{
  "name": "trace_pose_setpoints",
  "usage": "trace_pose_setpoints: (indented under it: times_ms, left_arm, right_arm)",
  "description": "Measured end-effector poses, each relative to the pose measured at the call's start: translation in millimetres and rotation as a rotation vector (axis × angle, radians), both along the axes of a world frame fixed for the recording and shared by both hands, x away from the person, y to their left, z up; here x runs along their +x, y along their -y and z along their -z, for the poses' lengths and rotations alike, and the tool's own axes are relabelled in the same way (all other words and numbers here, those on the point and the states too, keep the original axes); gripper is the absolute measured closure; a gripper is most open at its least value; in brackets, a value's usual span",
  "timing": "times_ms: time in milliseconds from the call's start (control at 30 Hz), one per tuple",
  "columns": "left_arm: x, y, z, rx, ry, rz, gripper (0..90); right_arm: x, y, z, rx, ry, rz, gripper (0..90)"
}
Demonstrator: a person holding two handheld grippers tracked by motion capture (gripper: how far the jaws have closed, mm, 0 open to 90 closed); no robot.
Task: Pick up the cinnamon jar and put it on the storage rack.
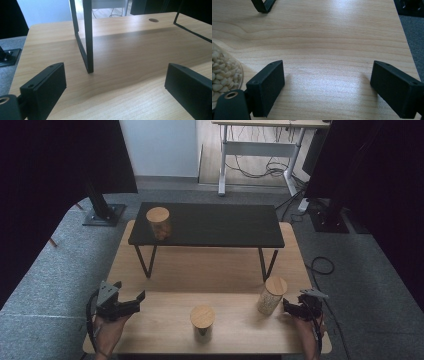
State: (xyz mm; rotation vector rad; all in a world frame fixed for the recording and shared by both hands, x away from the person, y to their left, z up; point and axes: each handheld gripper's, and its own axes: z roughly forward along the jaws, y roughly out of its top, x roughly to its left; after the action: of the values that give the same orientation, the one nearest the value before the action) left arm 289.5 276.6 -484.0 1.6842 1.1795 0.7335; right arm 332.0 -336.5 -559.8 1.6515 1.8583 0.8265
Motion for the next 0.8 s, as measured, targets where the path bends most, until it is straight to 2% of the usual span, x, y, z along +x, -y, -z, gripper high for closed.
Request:
trace_pose_setpoints:
  times_ms: [800]
  left_arm:
    - [-5.0, -1.7, 30.4, 0.019, -0.071, -0.024, 3.7]
  right_arm:
    - [0.1, -0.1, 0.0, 0.001, -0.001, -0.005, 11.3]
